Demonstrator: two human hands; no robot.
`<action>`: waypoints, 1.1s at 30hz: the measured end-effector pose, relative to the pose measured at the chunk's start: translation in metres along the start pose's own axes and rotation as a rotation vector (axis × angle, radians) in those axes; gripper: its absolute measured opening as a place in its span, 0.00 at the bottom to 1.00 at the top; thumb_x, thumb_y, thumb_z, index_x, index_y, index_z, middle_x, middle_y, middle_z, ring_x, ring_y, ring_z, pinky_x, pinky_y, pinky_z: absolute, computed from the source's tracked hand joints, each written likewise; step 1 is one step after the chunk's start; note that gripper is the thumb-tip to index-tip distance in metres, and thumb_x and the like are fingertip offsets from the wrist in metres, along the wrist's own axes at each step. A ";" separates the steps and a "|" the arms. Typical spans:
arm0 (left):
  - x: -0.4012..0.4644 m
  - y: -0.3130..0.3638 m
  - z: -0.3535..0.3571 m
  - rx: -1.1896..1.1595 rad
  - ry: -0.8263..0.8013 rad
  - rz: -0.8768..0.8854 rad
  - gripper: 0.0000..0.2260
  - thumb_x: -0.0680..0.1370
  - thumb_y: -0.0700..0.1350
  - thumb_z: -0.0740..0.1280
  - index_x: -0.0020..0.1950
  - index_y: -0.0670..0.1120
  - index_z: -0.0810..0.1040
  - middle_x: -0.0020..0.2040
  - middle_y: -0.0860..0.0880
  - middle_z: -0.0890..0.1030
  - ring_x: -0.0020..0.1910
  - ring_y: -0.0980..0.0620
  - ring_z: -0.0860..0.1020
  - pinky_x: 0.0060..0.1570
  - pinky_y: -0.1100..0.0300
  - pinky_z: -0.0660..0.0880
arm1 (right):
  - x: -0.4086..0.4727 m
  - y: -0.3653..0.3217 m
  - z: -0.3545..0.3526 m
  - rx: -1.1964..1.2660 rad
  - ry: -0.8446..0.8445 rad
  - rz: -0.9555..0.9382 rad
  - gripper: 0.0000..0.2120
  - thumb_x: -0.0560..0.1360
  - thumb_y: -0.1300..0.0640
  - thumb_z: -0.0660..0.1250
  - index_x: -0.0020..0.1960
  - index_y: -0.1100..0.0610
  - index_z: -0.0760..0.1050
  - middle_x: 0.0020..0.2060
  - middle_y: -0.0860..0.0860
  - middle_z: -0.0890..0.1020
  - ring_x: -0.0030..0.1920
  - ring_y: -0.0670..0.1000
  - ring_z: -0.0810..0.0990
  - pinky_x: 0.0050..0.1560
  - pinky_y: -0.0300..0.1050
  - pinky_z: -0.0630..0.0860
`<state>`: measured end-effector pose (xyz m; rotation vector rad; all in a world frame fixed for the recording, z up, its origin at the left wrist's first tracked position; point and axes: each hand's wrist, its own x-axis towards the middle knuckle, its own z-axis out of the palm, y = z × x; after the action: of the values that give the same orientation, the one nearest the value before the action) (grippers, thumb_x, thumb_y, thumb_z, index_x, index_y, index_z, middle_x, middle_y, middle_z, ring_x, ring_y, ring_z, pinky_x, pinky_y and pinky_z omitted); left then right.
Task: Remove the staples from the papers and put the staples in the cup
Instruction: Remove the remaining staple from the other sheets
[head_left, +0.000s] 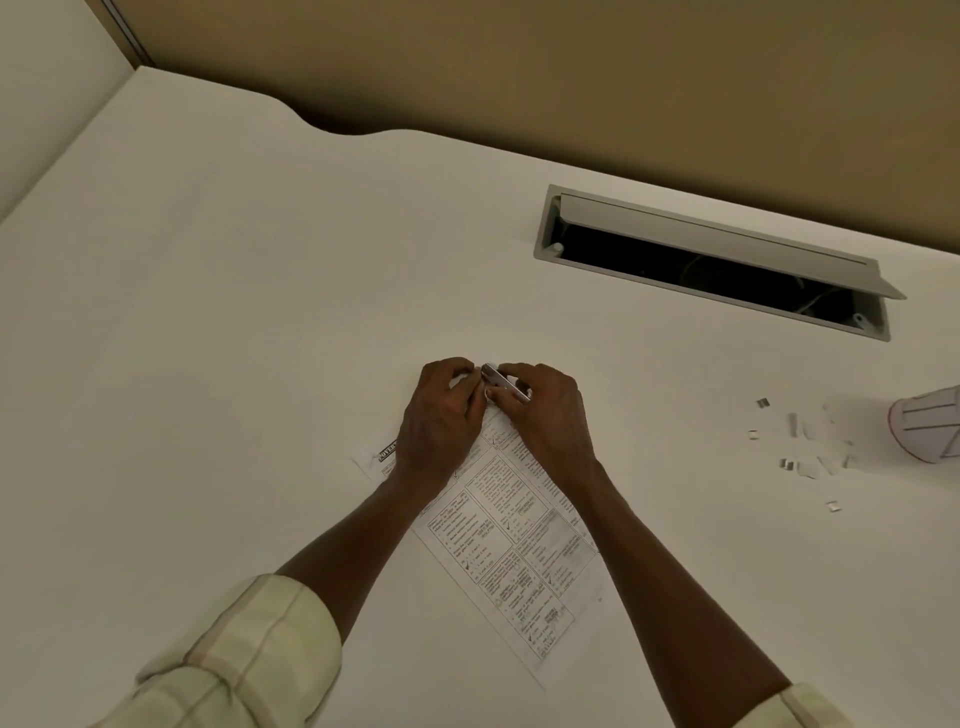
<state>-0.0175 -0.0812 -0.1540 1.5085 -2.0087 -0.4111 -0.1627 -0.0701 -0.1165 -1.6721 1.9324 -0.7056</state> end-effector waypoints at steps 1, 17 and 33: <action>0.000 0.000 0.000 -0.006 0.004 -0.004 0.10 0.79 0.45 0.65 0.56 0.41 0.80 0.55 0.46 0.79 0.56 0.51 0.74 0.49 0.63 0.76 | 0.001 0.000 0.000 -0.005 0.008 -0.002 0.14 0.76 0.46 0.65 0.58 0.48 0.81 0.46 0.47 0.84 0.45 0.45 0.79 0.47 0.46 0.76; 0.000 -0.002 0.001 -0.051 -0.006 -0.007 0.10 0.79 0.45 0.66 0.56 0.41 0.81 0.53 0.47 0.79 0.54 0.52 0.75 0.49 0.65 0.73 | 0.014 0.000 0.006 0.137 0.001 -0.001 0.19 0.77 0.46 0.63 0.33 0.58 0.72 0.24 0.49 0.70 0.27 0.44 0.65 0.29 0.38 0.61; 0.001 -0.002 0.001 0.008 -0.007 -0.054 0.17 0.78 0.49 0.64 0.63 0.43 0.77 0.60 0.46 0.77 0.61 0.50 0.72 0.57 0.57 0.75 | 0.005 0.002 0.004 -0.016 0.025 -0.017 0.06 0.76 0.55 0.67 0.51 0.55 0.77 0.45 0.49 0.81 0.43 0.47 0.77 0.41 0.40 0.70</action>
<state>-0.0165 -0.0827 -0.1554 1.5715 -1.9809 -0.4309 -0.1625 -0.0747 -0.1207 -1.6994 1.9478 -0.7221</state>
